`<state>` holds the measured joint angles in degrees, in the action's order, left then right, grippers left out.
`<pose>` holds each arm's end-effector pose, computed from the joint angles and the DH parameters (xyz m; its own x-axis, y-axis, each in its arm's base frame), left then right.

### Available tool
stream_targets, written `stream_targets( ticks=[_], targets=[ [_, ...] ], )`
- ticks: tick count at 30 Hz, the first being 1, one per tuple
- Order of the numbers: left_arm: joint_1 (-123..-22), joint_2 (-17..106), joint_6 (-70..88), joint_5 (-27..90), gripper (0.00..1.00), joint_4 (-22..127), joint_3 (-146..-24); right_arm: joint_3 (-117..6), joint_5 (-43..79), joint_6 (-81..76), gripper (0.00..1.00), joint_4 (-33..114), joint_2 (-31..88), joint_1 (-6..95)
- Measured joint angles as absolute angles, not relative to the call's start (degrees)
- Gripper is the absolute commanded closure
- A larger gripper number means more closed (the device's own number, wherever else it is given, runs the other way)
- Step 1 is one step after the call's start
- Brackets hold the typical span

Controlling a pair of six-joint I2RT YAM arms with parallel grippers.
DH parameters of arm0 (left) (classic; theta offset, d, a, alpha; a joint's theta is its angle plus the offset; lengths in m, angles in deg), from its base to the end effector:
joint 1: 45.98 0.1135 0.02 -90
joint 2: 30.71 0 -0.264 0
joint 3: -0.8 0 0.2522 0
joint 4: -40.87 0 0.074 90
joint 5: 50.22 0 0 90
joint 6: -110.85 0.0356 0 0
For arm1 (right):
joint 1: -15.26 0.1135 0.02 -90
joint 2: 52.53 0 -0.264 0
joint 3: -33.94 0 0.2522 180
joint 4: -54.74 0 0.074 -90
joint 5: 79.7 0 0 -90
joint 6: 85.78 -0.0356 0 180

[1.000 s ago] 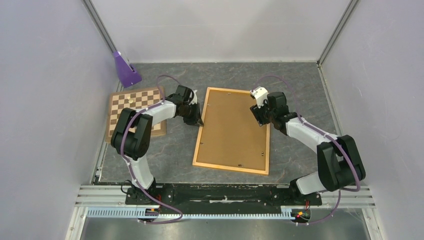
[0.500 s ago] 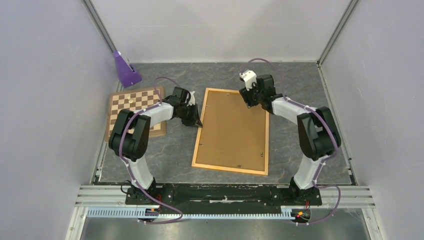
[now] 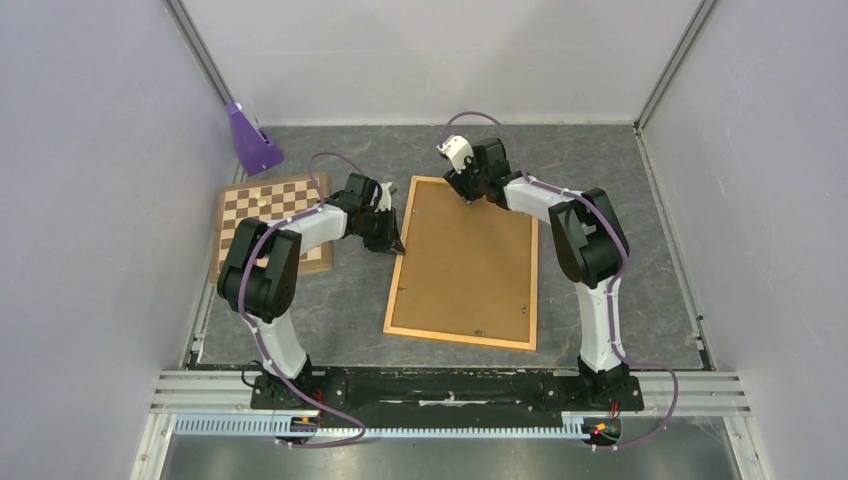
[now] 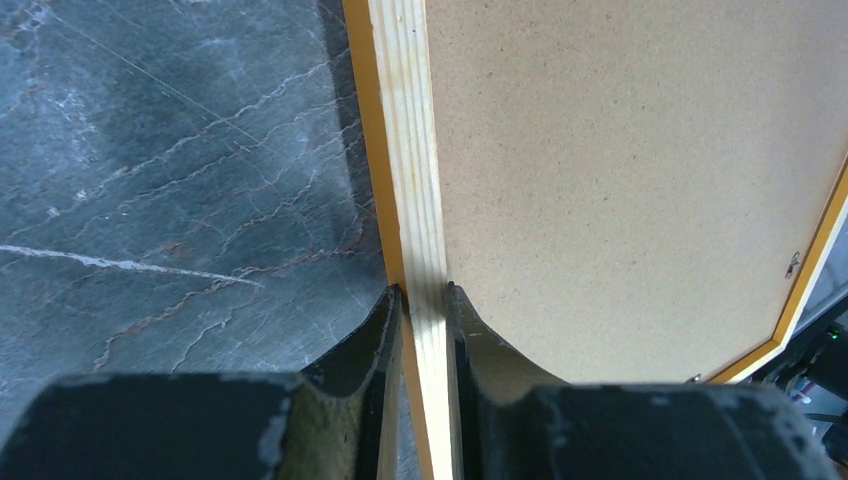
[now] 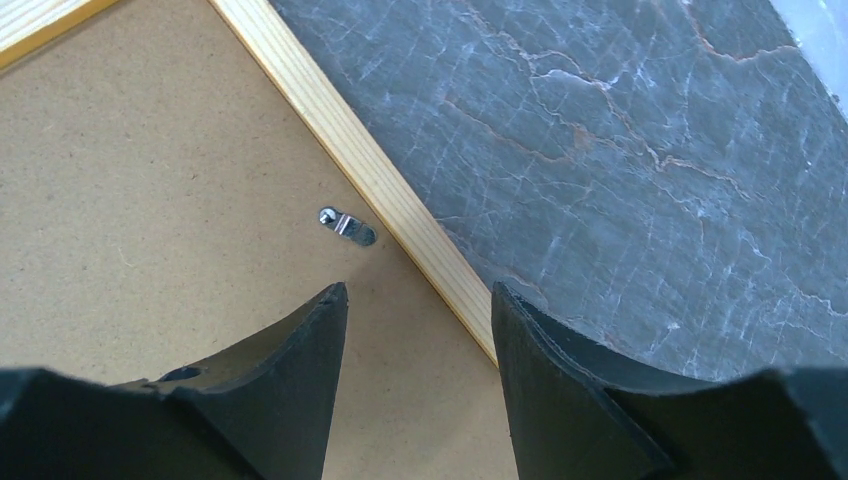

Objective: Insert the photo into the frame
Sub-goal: Install the photo frame at the center of the board.

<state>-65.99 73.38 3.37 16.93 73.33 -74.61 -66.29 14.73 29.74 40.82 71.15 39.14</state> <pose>0.3308 -0.1352 0.1550 -0.9325 0.0450 -0.3582 0.2216 0.8548 -0.4694 0.4422 0.1988 0.1664 -0.3028 -0.6038 -0.7374 -0.6540 0.6944 -0.3001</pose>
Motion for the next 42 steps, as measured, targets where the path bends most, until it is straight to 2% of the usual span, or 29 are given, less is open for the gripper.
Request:
stream_targets(
  ticks=[42],
  targets=[
    [-66.10,73.60,4.64,16.71,0.98,73.84,-75.07,-73.84,11.06,32.82,0.43,40.03,76.92,40.94]
  ],
)
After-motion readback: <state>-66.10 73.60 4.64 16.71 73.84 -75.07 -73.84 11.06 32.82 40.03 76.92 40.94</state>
